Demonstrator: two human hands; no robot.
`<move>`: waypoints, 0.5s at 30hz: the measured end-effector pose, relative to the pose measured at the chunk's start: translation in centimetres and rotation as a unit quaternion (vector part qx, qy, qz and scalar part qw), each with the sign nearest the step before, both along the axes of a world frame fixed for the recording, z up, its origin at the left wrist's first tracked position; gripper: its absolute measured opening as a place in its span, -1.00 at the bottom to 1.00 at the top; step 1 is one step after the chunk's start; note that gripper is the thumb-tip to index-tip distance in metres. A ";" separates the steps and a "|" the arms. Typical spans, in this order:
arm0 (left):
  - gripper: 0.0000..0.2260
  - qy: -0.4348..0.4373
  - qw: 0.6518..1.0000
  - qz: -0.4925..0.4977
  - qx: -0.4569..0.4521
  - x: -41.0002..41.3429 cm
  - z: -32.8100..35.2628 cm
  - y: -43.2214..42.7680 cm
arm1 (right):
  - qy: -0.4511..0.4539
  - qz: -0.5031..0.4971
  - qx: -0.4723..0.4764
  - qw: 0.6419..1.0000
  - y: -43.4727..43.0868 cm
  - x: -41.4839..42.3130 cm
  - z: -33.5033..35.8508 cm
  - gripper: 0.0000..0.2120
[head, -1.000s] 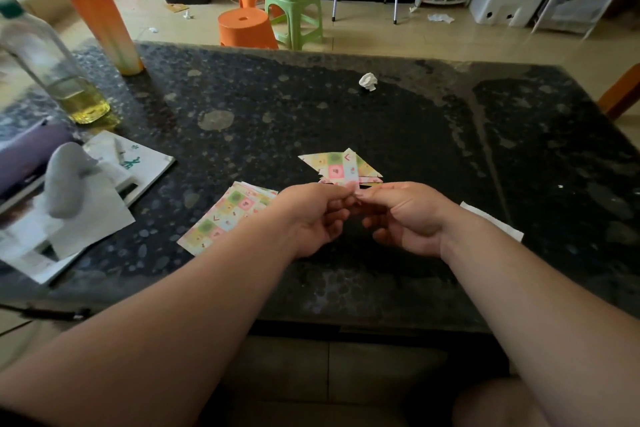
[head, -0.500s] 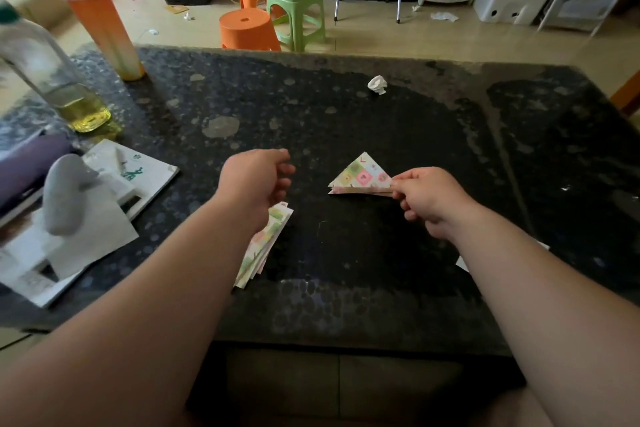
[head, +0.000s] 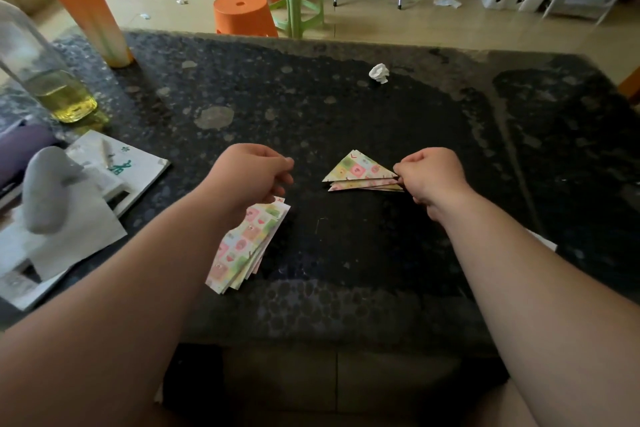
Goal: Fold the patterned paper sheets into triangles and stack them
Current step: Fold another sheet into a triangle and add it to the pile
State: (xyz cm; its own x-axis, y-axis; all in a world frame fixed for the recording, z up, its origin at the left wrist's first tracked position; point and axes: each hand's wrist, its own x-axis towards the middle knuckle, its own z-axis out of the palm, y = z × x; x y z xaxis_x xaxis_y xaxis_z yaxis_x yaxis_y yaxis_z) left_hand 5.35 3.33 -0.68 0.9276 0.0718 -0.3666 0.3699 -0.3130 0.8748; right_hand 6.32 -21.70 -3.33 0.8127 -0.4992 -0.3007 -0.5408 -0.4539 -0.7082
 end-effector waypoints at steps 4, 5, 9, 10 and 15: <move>-0.87 0.007 0.995 -0.043 0.091 -0.9 -0.2 0.5 | -0.017 0.041 -0.020 0.999 0.3 -0.7 0.6 -0.91; -0.87 0.005 0.991 -0.059 0.121 -1.2 -0.1 0.5 | -0.017 0.060 -0.026 0.998 0.5 -0.9 0.7 -0.91; -0.91 -0.030 0.963 -0.088 0.253 -1.9 0.8 2.0 | -0.007 0.142 -0.018 0.990 2.1 -2.1 1.1 -0.90; -0.93 -0.038 0.951 -0.086 0.295 -2.1 0.9 2.8 | -0.001 0.160 -0.016 0.987 2.7 -2.5 1.0 -0.90; -0.44 0.015 0.883 -0.116 0.455 -3.8 -0.8 5.4 | 0.011 0.266 -0.016 0.964 6.8 -4.3 1.0 -0.89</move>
